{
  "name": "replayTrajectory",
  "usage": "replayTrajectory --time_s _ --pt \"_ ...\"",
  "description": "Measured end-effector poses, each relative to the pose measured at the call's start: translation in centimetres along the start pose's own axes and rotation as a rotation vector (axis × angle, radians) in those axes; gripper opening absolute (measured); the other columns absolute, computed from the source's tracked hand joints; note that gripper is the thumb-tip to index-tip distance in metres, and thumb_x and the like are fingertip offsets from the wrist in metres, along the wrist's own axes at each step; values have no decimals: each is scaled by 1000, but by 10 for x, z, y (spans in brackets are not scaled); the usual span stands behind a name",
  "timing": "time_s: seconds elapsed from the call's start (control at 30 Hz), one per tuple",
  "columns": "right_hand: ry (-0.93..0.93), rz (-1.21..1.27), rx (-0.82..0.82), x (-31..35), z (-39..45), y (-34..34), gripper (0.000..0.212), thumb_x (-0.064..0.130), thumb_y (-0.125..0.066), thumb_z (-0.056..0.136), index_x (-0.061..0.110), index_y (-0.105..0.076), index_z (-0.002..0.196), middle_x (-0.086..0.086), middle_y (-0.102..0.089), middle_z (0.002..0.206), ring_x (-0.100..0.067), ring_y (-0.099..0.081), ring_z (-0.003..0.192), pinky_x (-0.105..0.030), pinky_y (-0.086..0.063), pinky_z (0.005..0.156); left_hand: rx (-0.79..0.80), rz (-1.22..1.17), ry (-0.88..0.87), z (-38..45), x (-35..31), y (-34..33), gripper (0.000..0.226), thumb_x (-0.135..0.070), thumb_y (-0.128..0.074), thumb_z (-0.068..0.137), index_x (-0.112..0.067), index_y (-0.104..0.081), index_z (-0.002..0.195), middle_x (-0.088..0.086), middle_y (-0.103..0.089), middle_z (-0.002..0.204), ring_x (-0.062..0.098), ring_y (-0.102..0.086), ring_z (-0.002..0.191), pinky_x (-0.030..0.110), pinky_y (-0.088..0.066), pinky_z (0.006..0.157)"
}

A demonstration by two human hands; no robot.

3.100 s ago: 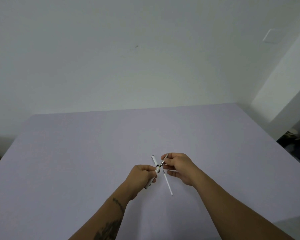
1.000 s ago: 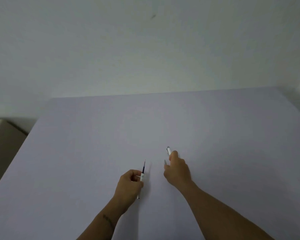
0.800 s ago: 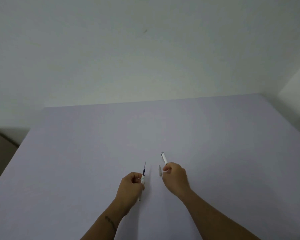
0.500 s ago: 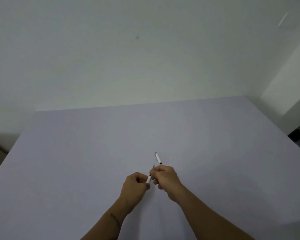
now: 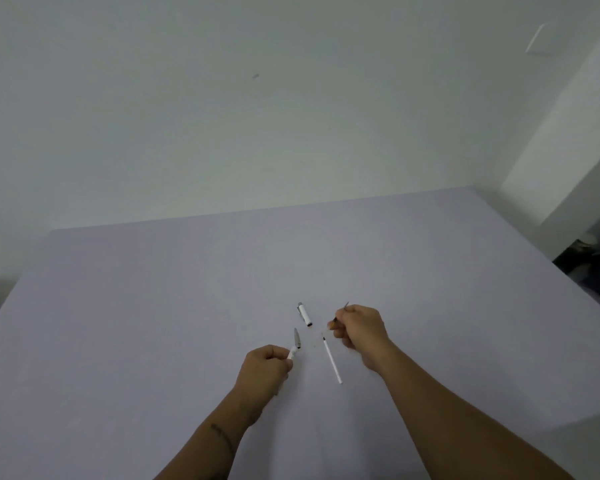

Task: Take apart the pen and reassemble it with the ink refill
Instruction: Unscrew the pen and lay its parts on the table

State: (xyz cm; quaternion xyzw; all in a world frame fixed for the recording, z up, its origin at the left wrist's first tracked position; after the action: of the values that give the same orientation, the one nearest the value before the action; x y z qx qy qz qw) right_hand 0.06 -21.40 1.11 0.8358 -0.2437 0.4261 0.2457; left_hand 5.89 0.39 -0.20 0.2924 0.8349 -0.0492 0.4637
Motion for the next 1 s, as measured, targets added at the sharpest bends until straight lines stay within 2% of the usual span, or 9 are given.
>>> replayTrajectory --time_s 0.1,0.2,0.3,0.37,0.5,0.7,0.77,0.9,1.0 --pt "25 -176 -18 -6 11 13 17 12 -59 88 5 -70 78 -4 -75 66 -13 -62 57 -28 -51 58 30 -96 71 2 3 -7 13 -4 -59 82 -10 -71 80 9 -65 74 22 -58 68 27 -47 55" --pt "94 -450 7 -14 20 10 21 11 -57 83 -5 -70 85 -16 -75 81 -21 -65 68 -28 -49 63 75 -113 100 3 4 -15 15 -4 -58 83 -12 -71 82 9 -66 78 23 -59 73 28 -48 60" --pt "114 -595 45 -23 28 3 21 7 -53 80 -5 -69 88 -18 -74 91 -23 -61 70 -26 -47 62 90 -106 135 6 7 -20 16 -3 -59 84 -13 -71 83 10 -67 82 23 -60 76 29 -49 63" --pt "133 -700 56 -25 33 0 19 8 -55 79 -2 -69 86 -16 -73 89 -23 -59 69 -27 -47 62 90 -99 159 9 10 -22 15 -3 -61 84 -13 -71 84 10 -67 82 22 -60 74 28 -49 61" --pt "147 -879 57 -31 40 -2 6 9 -54 76 12 -57 71 -5 -61 75 -25 -59 67 -30 -49 59 80 -125 197 15 14 -22 12 -4 -63 85 -13 -70 83 8 -66 80 19 -61 72 27 -51 56" --pt "191 -917 14 -31 49 -7 9 11 -53 77 12 -60 83 -7 -62 90 -30 -63 83 -30 -50 66 52 -138 205 26 12 -22 10 -4 -63 86 -13 -69 84 9 -66 82 21 -61 75 28 -52 56" --pt "201 -926 6 -31 51 -8 11 12 -53 79 11 -61 87 -7 -61 90 -30 -62 83 -30 -50 67 52 -135 202 28 12 -23 10 -4 -63 86 -12 -69 85 8 -66 82 21 -61 76 29 -52 59" --pt "201 -904 6 -32 50 -6 3 14 -55 81 17 -57 82 -3 -56 86 -26 -58 78 -27 -44 64 64 -141 196 29 18 -24 12 -2 -64 85 -12 -69 84 7 -66 78 21 -61 73 29 -52 60" --pt "241 -909 -5 -30 42 -7 5 17 -55 80 17 -59 83 -2 -60 85 -26 -60 77 -28 -45 63 61 -148 192 29 21 -22 13 -1 -63 85 -12 -70 85 5 -67 76 20 -62 71 31 -54 62"
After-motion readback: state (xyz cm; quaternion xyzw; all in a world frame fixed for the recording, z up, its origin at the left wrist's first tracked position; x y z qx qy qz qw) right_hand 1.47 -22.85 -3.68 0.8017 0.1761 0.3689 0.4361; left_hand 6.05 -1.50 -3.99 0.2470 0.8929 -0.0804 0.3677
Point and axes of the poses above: each hand's wrist, its own z-axis towards the middle knuckle, its own y-axis out of the back of the hand, x = y × z, the point moved 9 cm from there along z, towards the middle knuckle
